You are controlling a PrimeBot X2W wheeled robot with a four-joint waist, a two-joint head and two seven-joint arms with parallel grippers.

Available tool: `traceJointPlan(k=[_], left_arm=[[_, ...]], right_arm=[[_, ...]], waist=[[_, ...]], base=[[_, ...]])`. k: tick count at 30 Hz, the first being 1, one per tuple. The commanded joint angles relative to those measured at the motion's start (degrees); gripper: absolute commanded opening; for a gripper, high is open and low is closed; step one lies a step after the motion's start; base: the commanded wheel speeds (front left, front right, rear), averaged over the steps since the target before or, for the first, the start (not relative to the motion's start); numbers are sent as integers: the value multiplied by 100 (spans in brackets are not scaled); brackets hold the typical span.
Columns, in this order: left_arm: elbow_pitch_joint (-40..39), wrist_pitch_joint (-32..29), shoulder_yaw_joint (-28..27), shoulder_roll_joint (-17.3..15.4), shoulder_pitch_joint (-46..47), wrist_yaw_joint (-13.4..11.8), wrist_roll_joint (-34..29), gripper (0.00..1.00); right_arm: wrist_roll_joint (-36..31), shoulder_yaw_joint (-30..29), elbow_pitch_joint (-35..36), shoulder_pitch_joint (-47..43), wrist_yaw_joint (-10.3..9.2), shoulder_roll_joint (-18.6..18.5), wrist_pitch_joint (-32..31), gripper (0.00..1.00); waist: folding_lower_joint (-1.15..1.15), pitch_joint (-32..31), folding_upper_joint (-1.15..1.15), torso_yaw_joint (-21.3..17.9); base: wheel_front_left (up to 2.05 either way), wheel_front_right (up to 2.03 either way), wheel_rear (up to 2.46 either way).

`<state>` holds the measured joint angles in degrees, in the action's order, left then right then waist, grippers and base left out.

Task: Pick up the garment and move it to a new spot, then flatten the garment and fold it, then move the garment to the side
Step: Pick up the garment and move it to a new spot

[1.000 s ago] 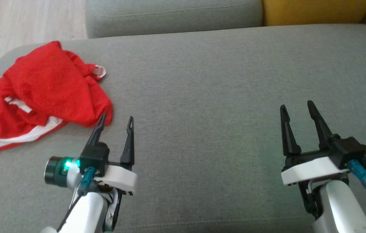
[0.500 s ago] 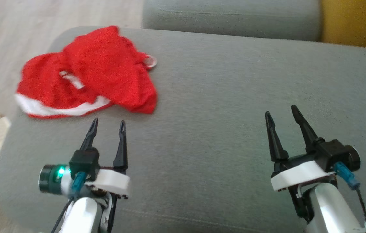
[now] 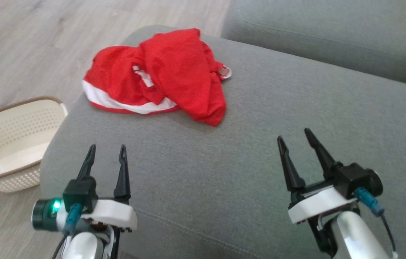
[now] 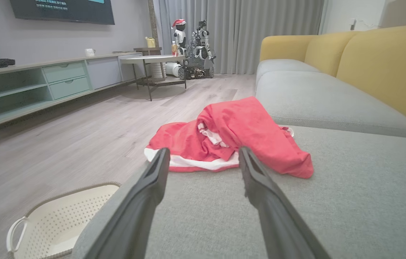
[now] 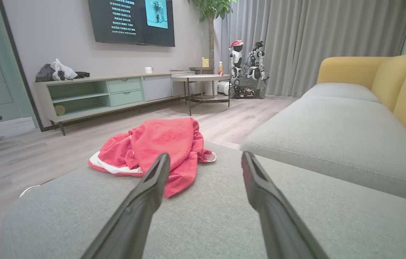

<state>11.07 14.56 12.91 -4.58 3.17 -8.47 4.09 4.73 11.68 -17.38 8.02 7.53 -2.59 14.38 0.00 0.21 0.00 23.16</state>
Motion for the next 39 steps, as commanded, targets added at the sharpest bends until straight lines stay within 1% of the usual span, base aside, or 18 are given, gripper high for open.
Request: traceJointPlan(k=[1, 12, 20, 23, 27, 32, 36, 39], left_arm=[[-213, 44, -239, 2, 140, 31, -82, 100], [-239, 44, -372, 34, 128, 89, -143, 100], [-279, 44, -592, 62, 216, 112, -57, 100], [-252, 44, -724, 61, 364, 182, 19, 100], [-41, 44, -918, 2, 745, 397, 183, 100], [727, 31, -994, -238, 1574, 779, 321, 100], [1408, -333, -1050, -397, 2441, 1120, 586, 100], [1827, -668, -1049, -589, 3089, 1269, 672, 100]], right_arm=[[49, 179, 135, 80, -4, -29, 62, 100], [137, 300, 83, 78, -4, -29, 62, 100], [69, 199, 122, 149, -4, -29, 62, 100], [-12, 70, 174, 211, -4, -29, 62, 100], [-155, -221, 290, 322, -4, -29, 62, 100], [-396, -661, 532, 486, -4, -29, 48, 100], [-552, -913, 786, 653, -4, -29, -4, 100], [-597, -983, 961, 766, -4, -29, -46, 100]], waist=[[0, -51, 0, 102], [0, -79, 0, 89], [0, 107, 0, -107], [0, 299, 0, -236], [0, 645, 0, -427], [0, 1182, 0, -676], [0, 1594, 0, -898], [0, 1848, 0, -1073]], base=[[0, 0, 0], [0, 0, 0], [0, 0, 0], [0, 0, 0], [0, 0, 0], [0, 0, 0], [0, 0, 0], [0, 0, 0]])
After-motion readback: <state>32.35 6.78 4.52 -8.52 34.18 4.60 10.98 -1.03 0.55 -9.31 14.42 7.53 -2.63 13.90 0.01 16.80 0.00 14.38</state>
